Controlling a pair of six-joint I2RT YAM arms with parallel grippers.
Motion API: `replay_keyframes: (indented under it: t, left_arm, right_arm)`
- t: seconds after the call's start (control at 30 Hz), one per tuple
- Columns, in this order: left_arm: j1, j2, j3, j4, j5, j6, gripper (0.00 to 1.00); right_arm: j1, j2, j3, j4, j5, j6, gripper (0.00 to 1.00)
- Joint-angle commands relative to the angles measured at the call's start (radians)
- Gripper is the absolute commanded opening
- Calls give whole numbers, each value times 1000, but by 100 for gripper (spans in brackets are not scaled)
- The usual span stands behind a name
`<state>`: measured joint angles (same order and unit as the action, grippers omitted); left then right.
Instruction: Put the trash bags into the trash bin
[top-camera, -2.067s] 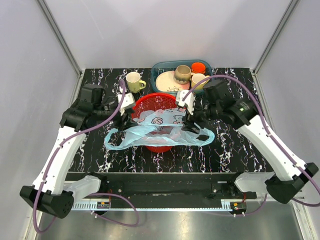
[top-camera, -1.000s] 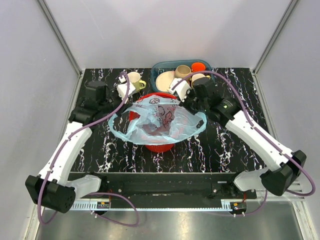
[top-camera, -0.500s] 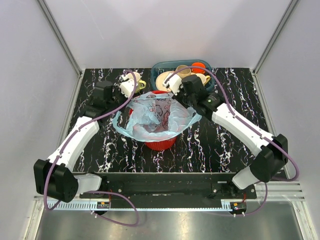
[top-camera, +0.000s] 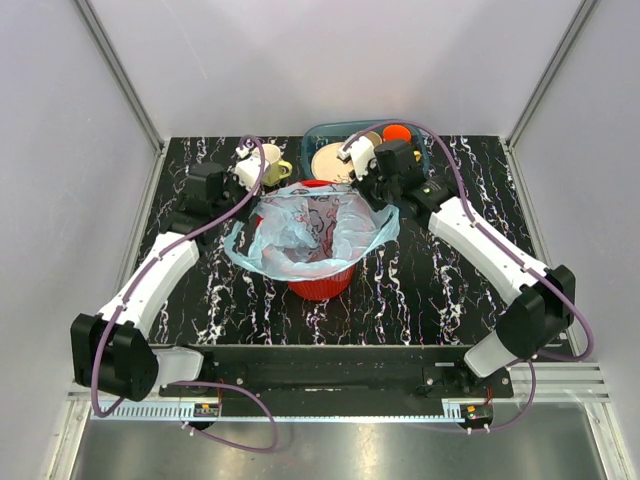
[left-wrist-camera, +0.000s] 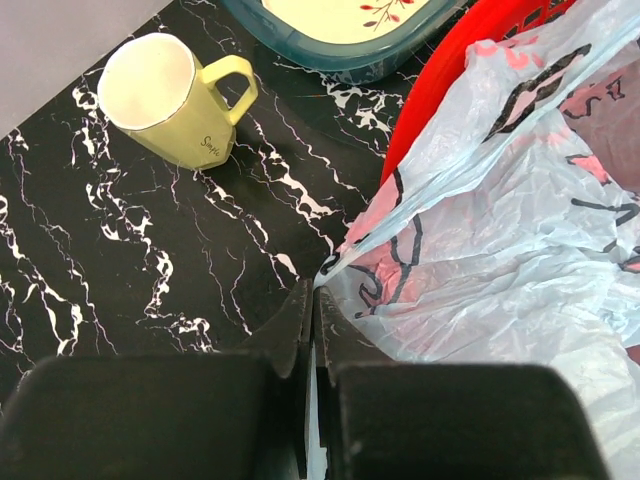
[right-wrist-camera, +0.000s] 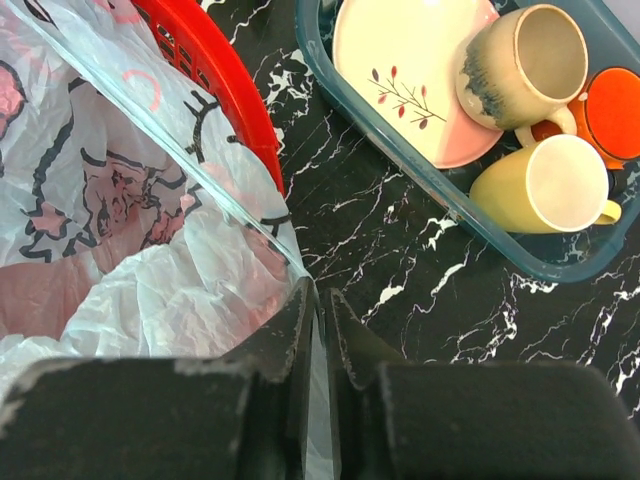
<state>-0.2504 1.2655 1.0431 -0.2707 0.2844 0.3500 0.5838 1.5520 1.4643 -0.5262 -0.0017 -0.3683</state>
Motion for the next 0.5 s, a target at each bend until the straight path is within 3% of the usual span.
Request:
replay_keyframes:
  t: [0.0, 0.07, 0.47]
  left_arm:
    - [22, -26, 52, 22, -4, -60, 0]
    - [22, -32, 67, 10, 5, -63, 0]
    - [25, 52, 78, 18, 9, -181, 0]
  right_arm:
    - [-19, -53, 56, -15, 5, 23, 13]
    - [-21, -59, 51, -3, 3, 13, 0]
    - [-35, 14, -10, 92, 149, 29, 0]
